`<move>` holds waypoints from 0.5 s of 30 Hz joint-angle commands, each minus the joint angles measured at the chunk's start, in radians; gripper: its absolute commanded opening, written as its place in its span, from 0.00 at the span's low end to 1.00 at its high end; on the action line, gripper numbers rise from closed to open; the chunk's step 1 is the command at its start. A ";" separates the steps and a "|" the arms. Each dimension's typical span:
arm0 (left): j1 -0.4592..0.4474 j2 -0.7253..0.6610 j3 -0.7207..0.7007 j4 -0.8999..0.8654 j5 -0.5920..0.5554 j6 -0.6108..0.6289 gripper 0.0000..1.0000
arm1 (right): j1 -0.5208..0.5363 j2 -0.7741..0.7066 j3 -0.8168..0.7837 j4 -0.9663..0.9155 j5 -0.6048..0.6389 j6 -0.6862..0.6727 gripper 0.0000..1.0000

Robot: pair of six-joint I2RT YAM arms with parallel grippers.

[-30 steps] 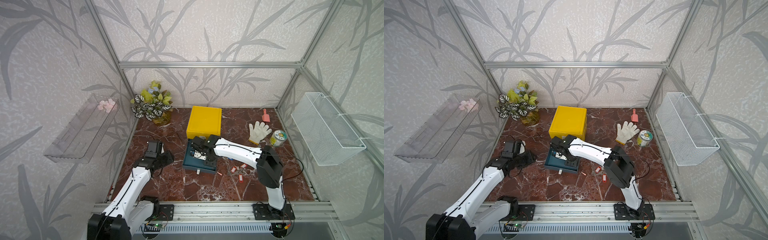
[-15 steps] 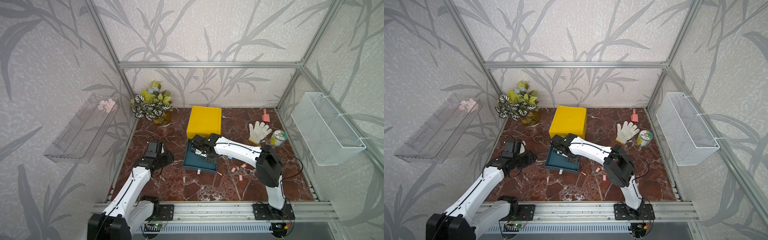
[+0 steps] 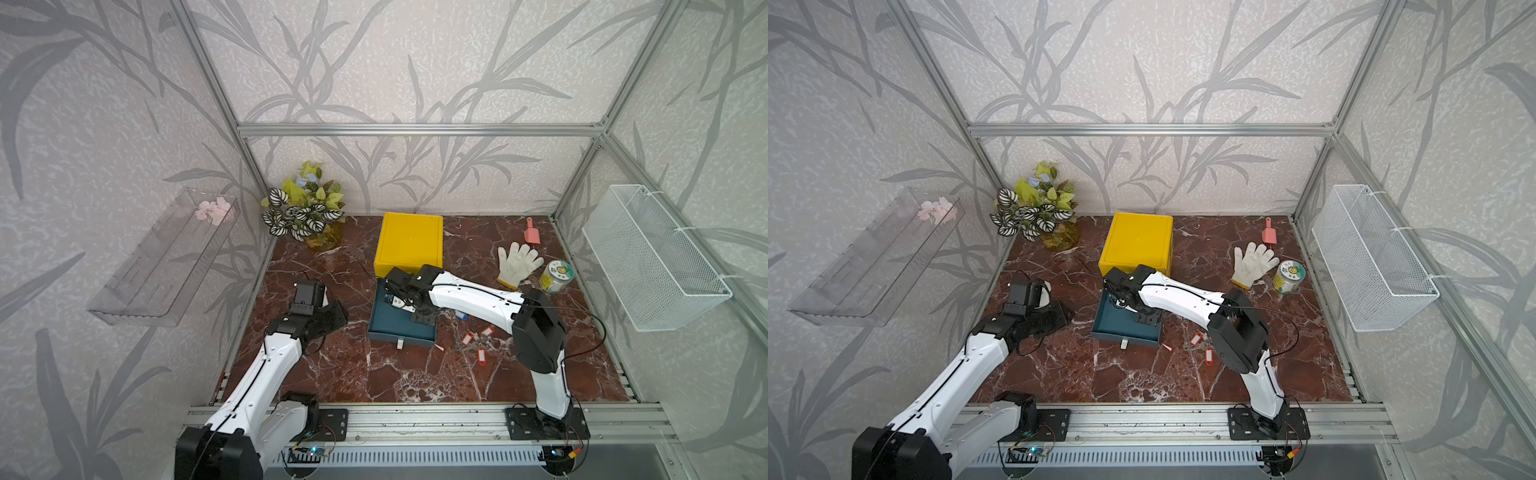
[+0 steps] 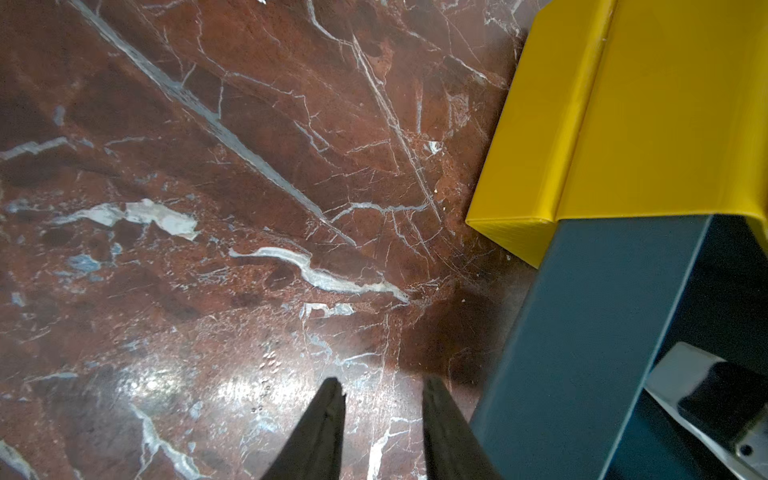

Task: Take the keys out of the drawer
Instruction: Pick up the key from the drawer.

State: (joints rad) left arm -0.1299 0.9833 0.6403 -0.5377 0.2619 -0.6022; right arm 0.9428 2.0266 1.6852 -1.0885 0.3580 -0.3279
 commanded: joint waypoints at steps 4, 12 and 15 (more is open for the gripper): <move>0.001 -0.015 0.008 0.007 -0.007 0.009 0.35 | -0.026 0.027 0.017 -0.080 -0.009 0.017 0.22; 0.001 -0.020 0.004 0.010 -0.006 0.008 0.35 | -0.026 0.038 0.055 -0.116 0.001 0.025 0.26; 0.001 -0.022 0.004 0.010 -0.005 0.007 0.35 | -0.026 0.037 0.057 -0.118 0.007 0.024 0.26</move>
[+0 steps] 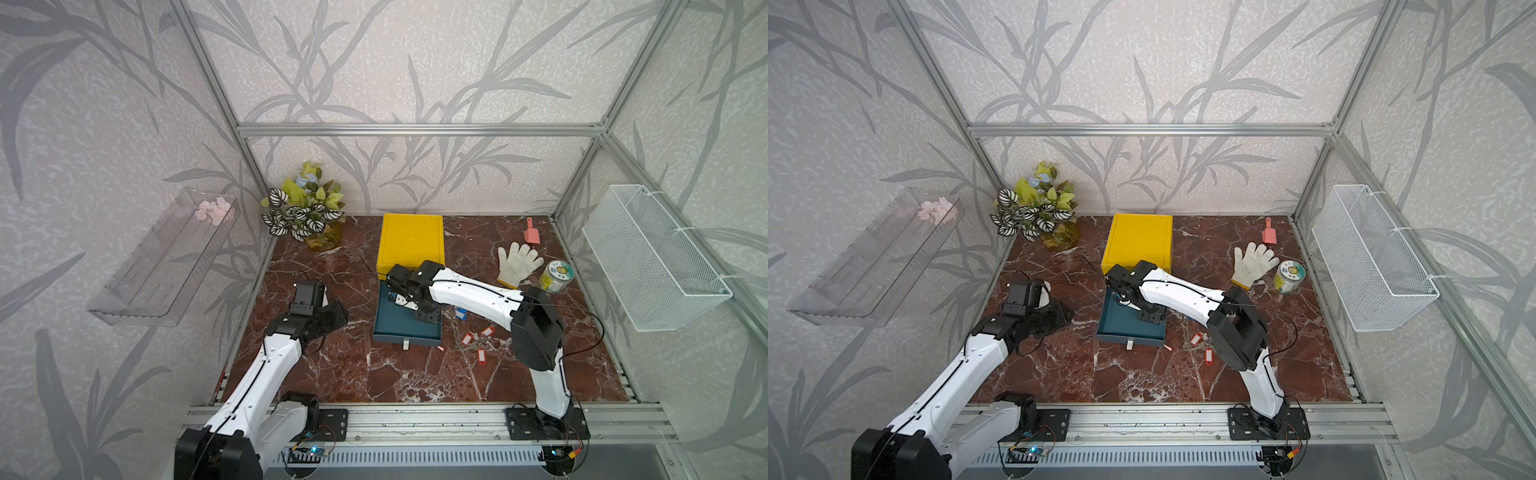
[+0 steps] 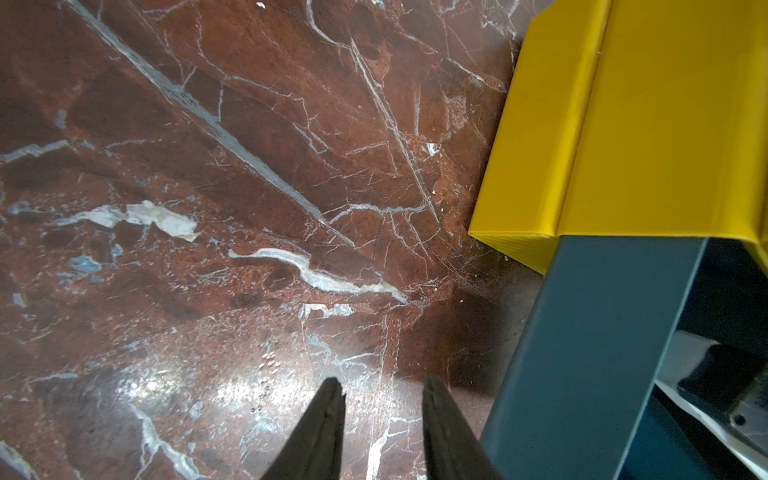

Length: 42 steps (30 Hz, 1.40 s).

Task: Take the keys out of the drawer
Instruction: Pick up the key from the drawer.

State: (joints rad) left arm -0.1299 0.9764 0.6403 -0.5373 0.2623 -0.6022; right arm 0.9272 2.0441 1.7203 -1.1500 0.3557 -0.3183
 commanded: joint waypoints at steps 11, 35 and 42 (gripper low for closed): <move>0.001 -0.021 0.002 0.011 -0.002 0.011 0.35 | -0.010 0.010 0.012 -0.079 0.015 0.012 0.23; -0.002 -0.029 -0.002 0.011 -0.009 0.022 0.35 | -0.010 0.010 -0.030 -0.111 0.030 0.000 0.13; -0.002 -0.027 -0.004 0.017 -0.010 0.019 0.35 | -0.011 0.013 -0.016 -0.113 0.037 -0.001 0.10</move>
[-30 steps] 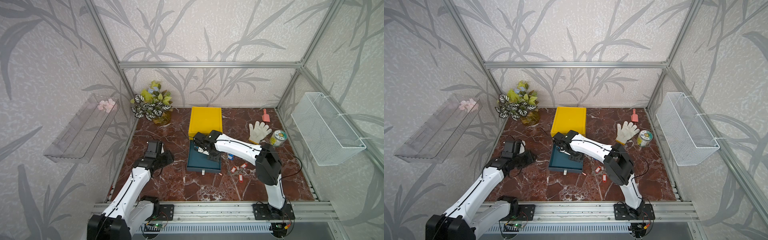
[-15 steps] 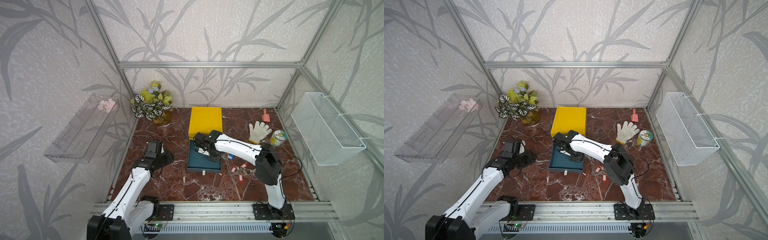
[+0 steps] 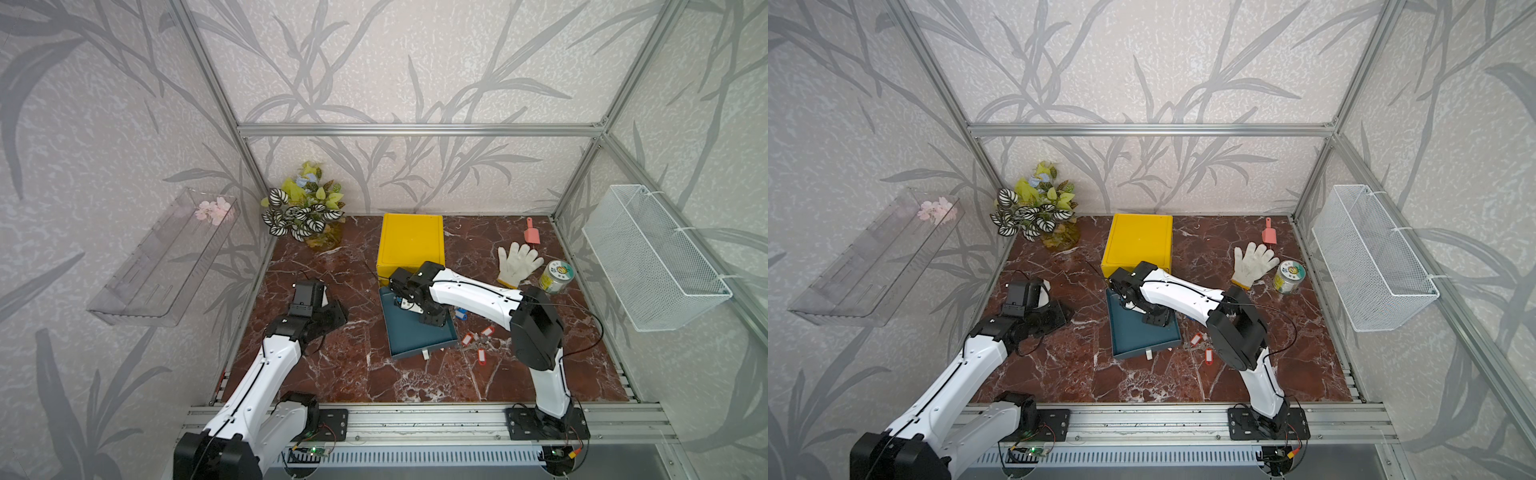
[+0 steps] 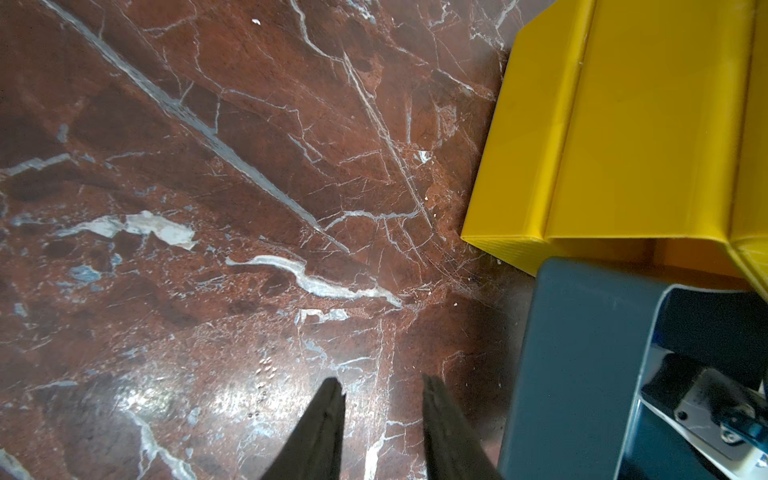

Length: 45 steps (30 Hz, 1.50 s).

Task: Take the keys out of the drawer
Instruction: Pick up the key from the drawer.

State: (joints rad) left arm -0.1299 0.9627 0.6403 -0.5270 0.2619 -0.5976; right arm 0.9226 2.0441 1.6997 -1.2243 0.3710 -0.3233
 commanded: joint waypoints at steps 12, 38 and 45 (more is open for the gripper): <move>-0.015 -0.012 -0.019 0.057 0.106 0.072 0.35 | -0.007 0.022 0.020 -0.024 0.032 -0.003 0.06; -0.352 -0.182 -0.025 -0.125 0.242 -0.091 0.33 | -0.016 0.082 0.126 0.017 0.049 0.109 0.02; -0.548 -0.282 -0.136 0.007 0.144 -0.214 0.34 | -0.016 0.072 0.118 0.033 0.053 0.120 0.02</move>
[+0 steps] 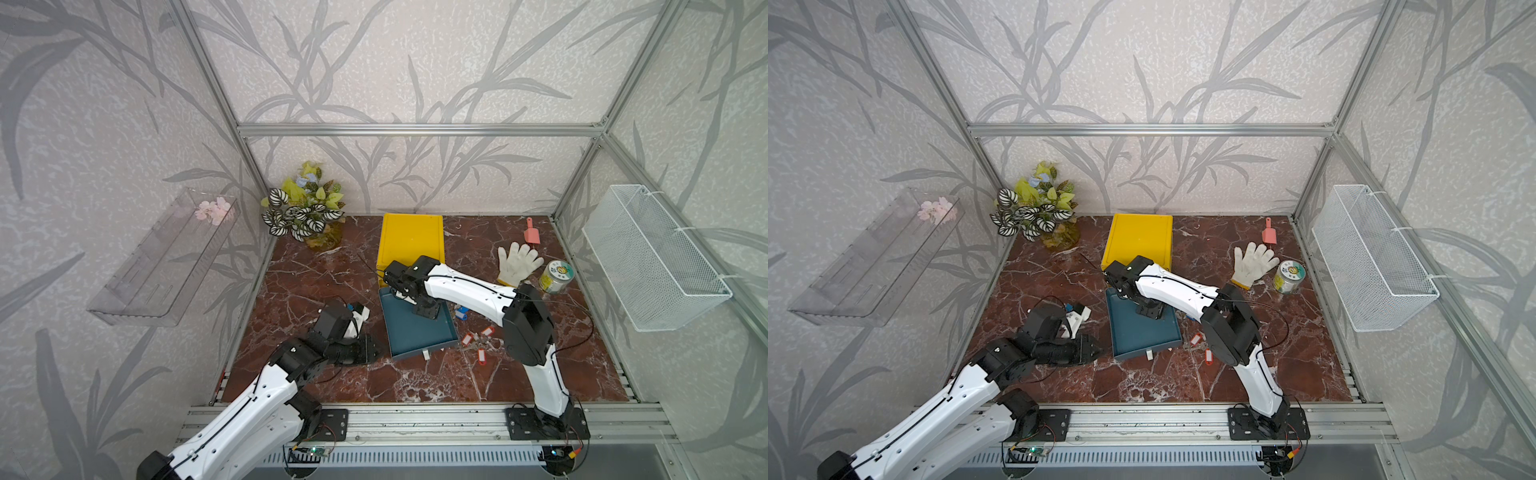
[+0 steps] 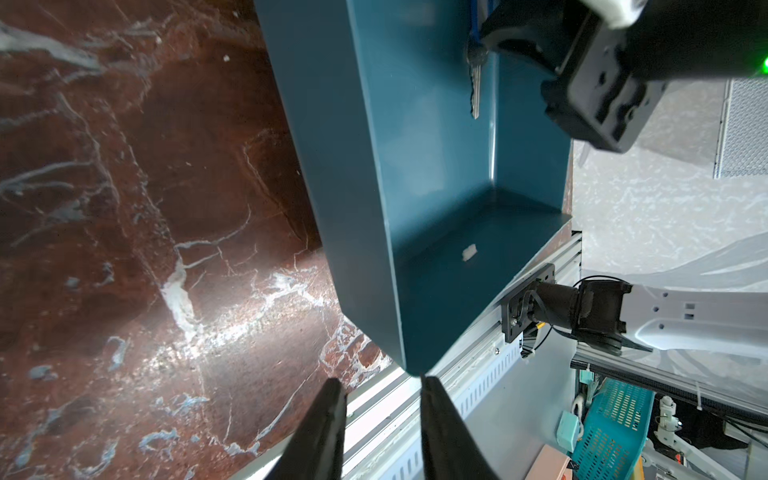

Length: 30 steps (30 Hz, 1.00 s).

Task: Take the keys out of the drawer
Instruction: Pick up the key from the drawer.

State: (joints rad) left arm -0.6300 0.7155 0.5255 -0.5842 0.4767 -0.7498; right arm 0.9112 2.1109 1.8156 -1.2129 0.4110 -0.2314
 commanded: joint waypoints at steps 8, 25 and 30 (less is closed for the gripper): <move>-0.232 0.025 -0.051 0.157 -0.173 -0.071 0.34 | -0.005 0.003 -0.001 0.021 0.004 0.047 0.01; -0.314 0.005 -0.124 0.234 -0.385 -0.091 0.36 | -0.003 0.001 0.008 0.002 -0.006 0.084 0.00; -0.315 0.027 -0.121 0.292 -0.357 -0.080 0.36 | -0.004 -0.002 0.010 -0.001 -0.014 0.093 0.00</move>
State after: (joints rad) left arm -0.9421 0.7345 0.4160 -0.3481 0.1326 -0.8406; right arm 0.9115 2.1109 1.8156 -1.2095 0.4068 -0.1711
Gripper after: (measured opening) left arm 0.361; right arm 0.045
